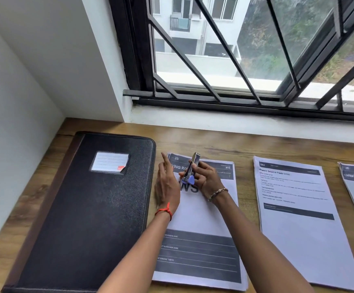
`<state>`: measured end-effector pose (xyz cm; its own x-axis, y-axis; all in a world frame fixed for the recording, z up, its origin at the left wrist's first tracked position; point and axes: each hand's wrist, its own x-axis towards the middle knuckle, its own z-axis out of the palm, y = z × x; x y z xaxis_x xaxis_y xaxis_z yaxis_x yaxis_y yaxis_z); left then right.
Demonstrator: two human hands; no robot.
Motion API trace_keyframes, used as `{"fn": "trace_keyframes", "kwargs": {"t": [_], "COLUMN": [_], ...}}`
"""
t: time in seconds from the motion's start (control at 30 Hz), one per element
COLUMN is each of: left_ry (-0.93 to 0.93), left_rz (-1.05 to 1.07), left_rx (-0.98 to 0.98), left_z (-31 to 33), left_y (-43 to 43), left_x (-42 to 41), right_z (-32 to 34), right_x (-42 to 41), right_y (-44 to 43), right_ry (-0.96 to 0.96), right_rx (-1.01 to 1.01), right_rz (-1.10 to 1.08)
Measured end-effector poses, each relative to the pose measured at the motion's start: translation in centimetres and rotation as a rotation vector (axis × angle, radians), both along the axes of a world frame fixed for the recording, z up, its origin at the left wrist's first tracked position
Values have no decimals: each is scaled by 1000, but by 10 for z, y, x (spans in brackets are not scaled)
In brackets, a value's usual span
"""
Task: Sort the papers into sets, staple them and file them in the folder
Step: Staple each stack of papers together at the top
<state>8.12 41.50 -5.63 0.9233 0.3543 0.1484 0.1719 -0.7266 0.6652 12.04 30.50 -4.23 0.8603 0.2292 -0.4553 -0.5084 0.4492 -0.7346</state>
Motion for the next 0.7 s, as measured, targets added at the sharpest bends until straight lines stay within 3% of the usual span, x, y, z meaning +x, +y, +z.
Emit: {"fn": "trace_keyframes", "kwargs": {"t": [0.13,0.53,0.7], "left_ry": [-90,-131,-178], "left_rz": [-26,6,5], "left_rx": [17,-93,-167], "left_z": [-8,-23,-22], "left_y": [2,8,9], "left_x": [1,8,8], "right_z": [3,-1,10], "right_x": [3,9,35], "right_y": [-2,-5,4], "right_ry": [20,8,-141], "right_rx": [29,102,158], "right_rz": [36,82,30]}}
